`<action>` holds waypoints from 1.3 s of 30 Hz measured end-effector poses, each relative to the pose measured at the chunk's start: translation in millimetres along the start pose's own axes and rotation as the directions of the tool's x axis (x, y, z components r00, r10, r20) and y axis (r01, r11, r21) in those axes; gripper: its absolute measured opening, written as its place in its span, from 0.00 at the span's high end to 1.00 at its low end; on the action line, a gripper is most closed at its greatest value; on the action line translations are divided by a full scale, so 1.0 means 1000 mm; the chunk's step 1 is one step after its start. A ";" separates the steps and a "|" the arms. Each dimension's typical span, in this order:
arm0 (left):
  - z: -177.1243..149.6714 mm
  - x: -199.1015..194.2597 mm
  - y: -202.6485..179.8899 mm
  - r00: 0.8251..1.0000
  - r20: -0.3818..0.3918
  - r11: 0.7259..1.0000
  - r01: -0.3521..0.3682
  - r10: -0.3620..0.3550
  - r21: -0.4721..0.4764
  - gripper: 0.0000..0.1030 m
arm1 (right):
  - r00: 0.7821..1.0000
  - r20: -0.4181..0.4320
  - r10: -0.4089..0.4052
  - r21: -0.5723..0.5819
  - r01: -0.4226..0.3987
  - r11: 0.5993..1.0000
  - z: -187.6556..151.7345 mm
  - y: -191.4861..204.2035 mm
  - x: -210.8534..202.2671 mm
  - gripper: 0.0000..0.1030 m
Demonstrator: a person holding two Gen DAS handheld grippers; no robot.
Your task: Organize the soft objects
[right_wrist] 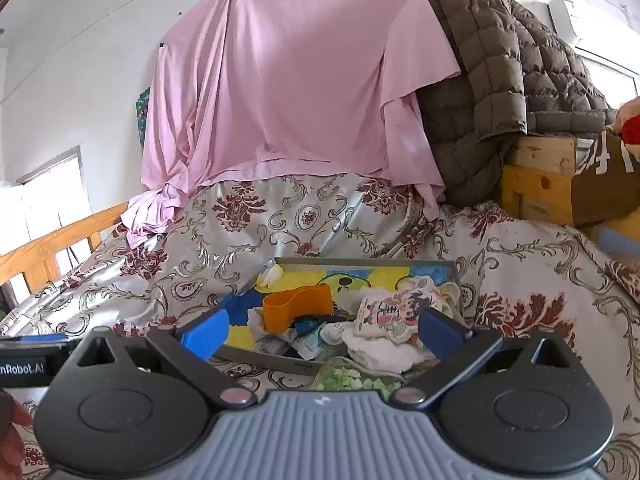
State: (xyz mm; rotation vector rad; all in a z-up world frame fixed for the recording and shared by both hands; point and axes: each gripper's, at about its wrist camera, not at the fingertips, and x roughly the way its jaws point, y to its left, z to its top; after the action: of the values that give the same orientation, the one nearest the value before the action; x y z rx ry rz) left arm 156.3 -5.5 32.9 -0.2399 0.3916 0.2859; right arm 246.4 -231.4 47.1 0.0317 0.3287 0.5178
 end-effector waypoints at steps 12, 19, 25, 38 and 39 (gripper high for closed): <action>-0.007 -0.009 0.003 1.000 0.003 1.000 0.000 0.000 -0.016 0.01 | 1.000 -0.026 -0.015 0.005 0.015 1.000 -0.016 0.001 -0.012 0.00; -0.013 -0.014 0.003 1.000 -0.015 1.000 0.003 -0.003 -0.018 0.01 | 0.999 -0.048 0.004 0.006 -0.003 1.000 -0.026 0.008 -0.019 0.00; -0.022 -0.022 0.005 1.000 -0.021 1.000 0.005 -0.006 -0.010 0.01 | 0.999 -0.051 -0.006 0.012 0.006 1.000 -0.033 0.011 -0.027 0.00; -0.037 -0.038 0.010 0.996 -0.056 0.997 -0.065 0.067 0.028 0.01 | 0.997 -0.066 -0.049 0.061 0.053 0.997 -0.051 0.011 -0.048 0.00; -0.039 -0.040 0.011 0.996 -0.056 0.997 -0.070 0.071 0.021 0.01 | 0.996 -0.068 -0.052 0.064 0.056 0.996 -0.053 0.012 -0.051 0.00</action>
State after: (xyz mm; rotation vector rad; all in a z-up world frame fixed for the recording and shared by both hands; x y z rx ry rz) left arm 104.1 -15.0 12.4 -0.2159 0.4593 0.3447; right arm 181.8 -248.5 13.4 0.0688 0.4105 0.4548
